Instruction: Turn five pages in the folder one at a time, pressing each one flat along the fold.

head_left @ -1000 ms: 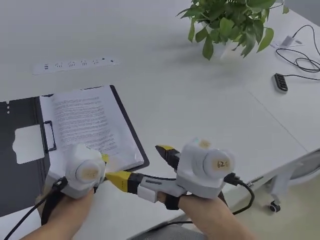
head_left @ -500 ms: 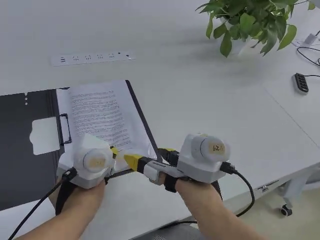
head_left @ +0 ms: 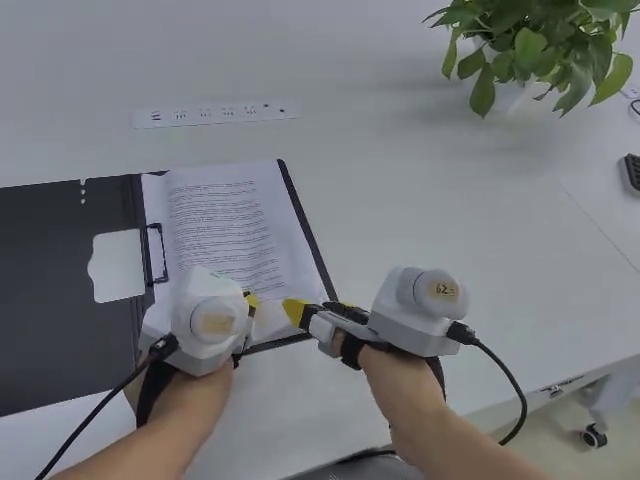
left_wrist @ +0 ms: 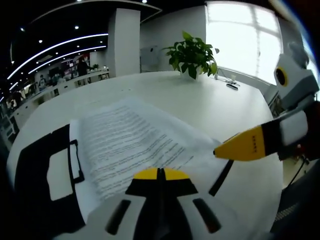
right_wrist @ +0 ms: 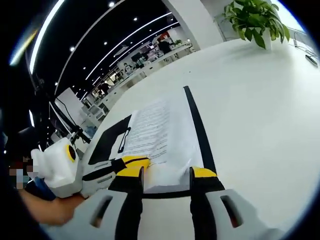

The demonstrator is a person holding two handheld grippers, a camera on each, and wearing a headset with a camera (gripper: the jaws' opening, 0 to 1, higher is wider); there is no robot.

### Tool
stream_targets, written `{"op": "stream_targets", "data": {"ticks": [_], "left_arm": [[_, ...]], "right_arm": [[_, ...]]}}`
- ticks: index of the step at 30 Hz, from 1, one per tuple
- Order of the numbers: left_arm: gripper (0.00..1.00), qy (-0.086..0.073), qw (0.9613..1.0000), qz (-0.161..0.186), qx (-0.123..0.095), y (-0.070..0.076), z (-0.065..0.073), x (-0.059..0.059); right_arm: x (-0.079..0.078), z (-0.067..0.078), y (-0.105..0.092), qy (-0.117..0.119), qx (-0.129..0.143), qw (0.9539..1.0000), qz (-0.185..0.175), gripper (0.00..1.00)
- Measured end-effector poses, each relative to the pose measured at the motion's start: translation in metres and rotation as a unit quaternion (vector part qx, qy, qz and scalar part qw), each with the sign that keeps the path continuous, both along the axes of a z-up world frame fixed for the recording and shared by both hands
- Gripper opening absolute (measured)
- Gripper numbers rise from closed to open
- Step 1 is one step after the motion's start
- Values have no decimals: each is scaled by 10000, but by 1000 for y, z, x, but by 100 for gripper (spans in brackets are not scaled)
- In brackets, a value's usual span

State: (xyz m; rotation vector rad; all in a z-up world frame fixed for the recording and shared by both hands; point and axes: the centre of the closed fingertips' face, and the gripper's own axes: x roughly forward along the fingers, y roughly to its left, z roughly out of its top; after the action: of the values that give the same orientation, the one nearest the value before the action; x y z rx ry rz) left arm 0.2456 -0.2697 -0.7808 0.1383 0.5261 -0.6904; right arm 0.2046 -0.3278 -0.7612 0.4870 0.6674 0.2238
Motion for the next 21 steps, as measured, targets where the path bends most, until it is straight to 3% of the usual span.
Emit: {"op": "stream_targets", "data": {"ticks": [6,10,21], "left_arm": [[0,22,10000,29,-51,0,0,0],[0,27,10000,23,-55,0,0,0],[0,115,9998,62,-120,0,1,0]], "right_arm": [[-1,-12,-9,176,-339,9992,-99,12],[-3,-12,-16,159,-411,9987,-238,0],[-3,2,-15,-75,-85,9989,-445,0]]}}
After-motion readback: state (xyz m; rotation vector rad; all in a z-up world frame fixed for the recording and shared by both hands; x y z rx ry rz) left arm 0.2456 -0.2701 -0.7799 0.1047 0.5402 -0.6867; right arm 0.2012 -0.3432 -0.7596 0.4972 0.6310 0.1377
